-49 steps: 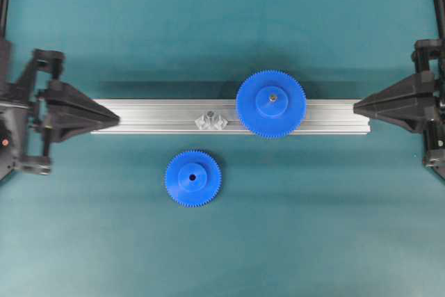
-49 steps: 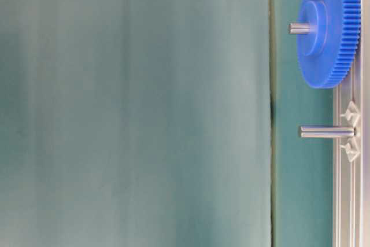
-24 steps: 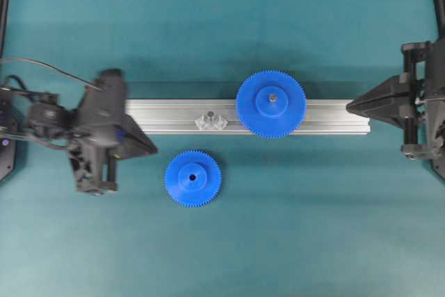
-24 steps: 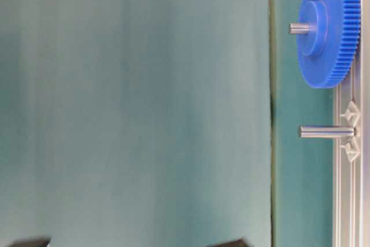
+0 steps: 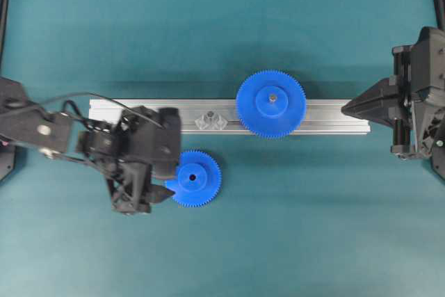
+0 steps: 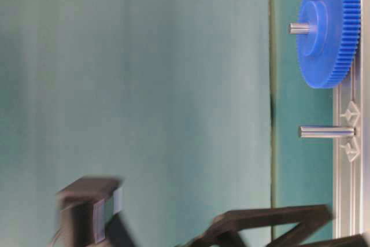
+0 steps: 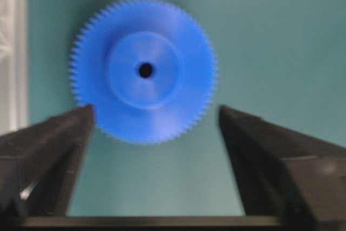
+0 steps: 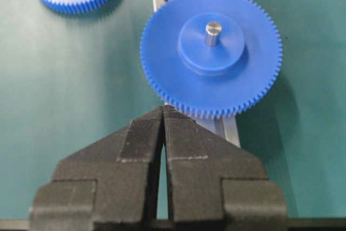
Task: Find the location of the shaft and insert the small gear.
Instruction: 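Move the left gripper down over the small blue gear on the table, then close the left gripper on the small blue gear's rim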
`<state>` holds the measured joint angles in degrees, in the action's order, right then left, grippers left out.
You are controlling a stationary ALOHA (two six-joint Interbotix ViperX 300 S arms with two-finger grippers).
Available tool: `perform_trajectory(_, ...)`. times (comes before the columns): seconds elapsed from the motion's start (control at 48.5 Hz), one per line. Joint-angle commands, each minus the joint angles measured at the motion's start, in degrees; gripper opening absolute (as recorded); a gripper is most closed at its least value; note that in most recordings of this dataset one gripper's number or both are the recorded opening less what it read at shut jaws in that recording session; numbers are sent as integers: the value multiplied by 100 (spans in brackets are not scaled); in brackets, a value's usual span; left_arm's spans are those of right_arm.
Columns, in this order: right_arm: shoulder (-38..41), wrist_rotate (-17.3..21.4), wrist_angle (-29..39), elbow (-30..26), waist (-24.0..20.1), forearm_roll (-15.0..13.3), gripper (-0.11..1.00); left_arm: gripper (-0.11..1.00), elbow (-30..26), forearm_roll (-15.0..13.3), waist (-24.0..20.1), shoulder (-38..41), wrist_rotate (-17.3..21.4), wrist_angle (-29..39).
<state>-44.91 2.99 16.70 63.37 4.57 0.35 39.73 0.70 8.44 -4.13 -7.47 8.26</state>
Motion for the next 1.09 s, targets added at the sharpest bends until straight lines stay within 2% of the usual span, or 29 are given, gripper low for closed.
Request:
perform_trajectory(0.0, 26, 9, -18, -123, 18, -9, 5, 90, -264, 18, 18, 202, 18, -26)
perform_trajectory(0.309, 9, 9, -18, -114, 18, 0, 5, 90, -721, 26, 18, 914, 26, 35)
perform_trajectory(1.072, -211, 26, -18, 26, 18, -9, 5, 90, -773, 26, -44, 1116, 26, 202)
